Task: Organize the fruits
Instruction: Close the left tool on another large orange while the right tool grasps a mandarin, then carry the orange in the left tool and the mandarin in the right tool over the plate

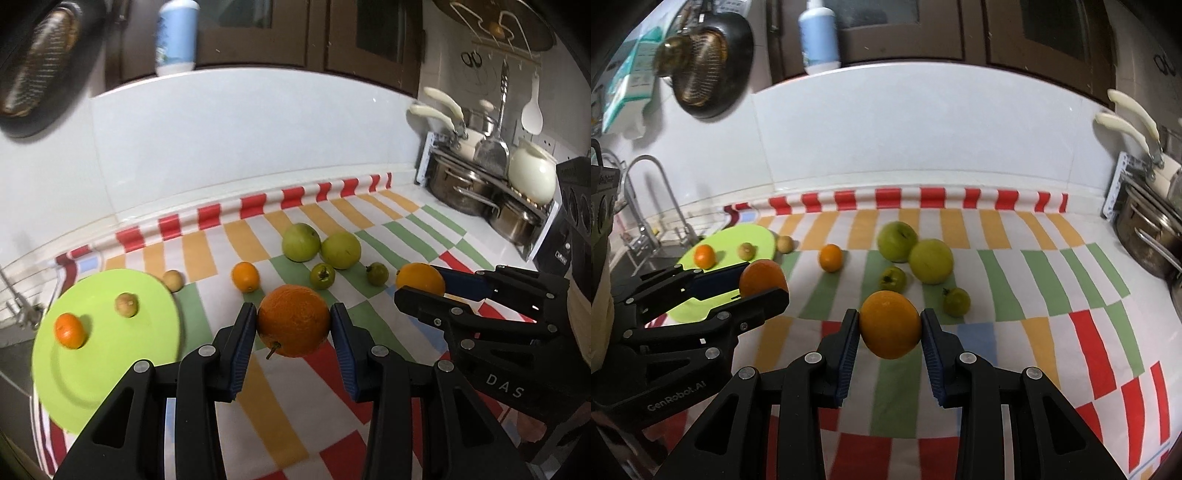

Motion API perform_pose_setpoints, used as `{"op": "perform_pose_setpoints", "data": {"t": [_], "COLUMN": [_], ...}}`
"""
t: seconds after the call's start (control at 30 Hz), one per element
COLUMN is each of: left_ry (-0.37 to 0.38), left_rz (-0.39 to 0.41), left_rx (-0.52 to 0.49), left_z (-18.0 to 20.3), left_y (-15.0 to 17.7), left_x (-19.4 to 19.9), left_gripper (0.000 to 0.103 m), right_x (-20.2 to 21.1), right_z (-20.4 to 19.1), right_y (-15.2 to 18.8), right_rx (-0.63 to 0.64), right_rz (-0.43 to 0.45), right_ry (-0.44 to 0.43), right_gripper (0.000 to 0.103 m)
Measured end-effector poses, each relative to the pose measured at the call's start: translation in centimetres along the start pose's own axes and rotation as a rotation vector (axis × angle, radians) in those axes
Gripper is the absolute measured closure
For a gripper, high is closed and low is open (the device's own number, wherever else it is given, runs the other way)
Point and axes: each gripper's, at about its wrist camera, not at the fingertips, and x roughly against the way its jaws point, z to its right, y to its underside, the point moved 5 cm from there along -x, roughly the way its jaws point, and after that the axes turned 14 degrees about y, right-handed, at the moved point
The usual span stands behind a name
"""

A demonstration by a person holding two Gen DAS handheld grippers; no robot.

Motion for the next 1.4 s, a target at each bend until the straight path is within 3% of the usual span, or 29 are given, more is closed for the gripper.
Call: {"op": "perform_pose_setpoints", "data": {"t": [0.7,1.03,1.4], "left_ry": [-0.165,-0.253,-0.317], "left_rz": [0.142,0.187,0.192], "left_rx": [0.099,0.112,0.161], "left_z": [-2.6,-4.8,-8.2], "left_y": [1.1,1.3,1.7], "left_x": [10.6,13.9,14.8], "left_gripper": [0.062,0.062,0.062], "right_x": [6.7,7.2,6.1], "right_z": [-6.8,-10.1,-13.7], "right_y": [-2.3,-3.2,-4.8], "right_rx": [0.084,0.116,0.153], "right_rz": [0.154,0.179,0.19], "right_ry": [-0.137,-0.203,-0.259], "right_gripper": [0.068,0.068,0.068]}}
